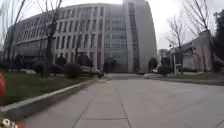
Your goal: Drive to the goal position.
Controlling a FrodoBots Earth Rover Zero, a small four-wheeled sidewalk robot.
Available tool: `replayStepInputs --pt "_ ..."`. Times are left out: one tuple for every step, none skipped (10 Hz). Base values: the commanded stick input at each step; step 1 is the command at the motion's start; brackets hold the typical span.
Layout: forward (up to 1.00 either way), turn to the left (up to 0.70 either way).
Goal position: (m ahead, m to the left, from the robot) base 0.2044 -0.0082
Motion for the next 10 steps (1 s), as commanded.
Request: replayStepInputs --pt "0.7 0.0" --pt "0.7 0.0" --pt "0.7 0.0" --pt "0.7 0.0" --pt "0.7 0.0" --pt "0.7 0.0" --pt "0.7 0.0" --pt "0.7 0.0" --pt "0.7 0.0" --pt "0.7 0.0"
